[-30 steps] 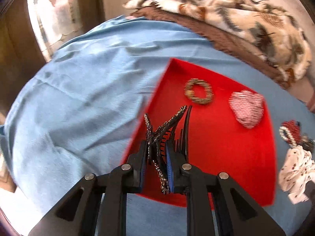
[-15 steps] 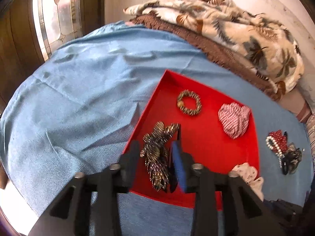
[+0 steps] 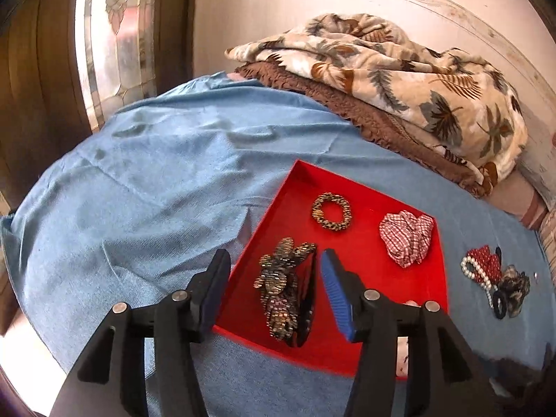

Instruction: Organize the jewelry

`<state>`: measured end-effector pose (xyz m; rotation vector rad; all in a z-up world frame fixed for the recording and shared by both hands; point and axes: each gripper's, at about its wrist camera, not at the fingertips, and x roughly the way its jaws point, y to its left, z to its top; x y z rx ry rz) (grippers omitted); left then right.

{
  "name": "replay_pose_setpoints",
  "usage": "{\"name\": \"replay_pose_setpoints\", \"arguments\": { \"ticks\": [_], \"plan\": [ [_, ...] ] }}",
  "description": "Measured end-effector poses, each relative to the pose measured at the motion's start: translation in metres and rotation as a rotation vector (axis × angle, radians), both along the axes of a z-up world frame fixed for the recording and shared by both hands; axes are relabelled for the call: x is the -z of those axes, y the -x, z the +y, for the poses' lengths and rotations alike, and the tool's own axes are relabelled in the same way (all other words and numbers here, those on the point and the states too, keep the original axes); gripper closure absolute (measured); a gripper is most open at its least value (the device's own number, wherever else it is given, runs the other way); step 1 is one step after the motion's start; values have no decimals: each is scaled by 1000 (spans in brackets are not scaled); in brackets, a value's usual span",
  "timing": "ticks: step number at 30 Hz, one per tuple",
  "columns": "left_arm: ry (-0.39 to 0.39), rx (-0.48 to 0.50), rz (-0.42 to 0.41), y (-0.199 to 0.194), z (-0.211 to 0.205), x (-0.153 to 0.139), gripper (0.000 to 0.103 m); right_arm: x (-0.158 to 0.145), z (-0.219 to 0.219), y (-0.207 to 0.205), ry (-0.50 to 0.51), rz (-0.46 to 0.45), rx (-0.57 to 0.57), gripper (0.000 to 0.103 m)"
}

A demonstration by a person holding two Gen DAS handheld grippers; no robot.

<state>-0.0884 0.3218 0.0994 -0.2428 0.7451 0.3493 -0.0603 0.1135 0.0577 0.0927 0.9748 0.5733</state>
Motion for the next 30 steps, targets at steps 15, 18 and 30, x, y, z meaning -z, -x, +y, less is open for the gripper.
{"name": "replay_pose_setpoints", "arguments": {
  "ticks": [15,18,30],
  "plan": [
    [-159,35,-57,13,-56,2,39,-10,-205,51,174,-178,341,30],
    [-187,41,-75,19,-67,-1,39,6,-257,45,193,-132,452,29],
    [-54,303,6,-11,-151,-19,39,19,-319,-7,18,-48,531,29]
  ]
}}
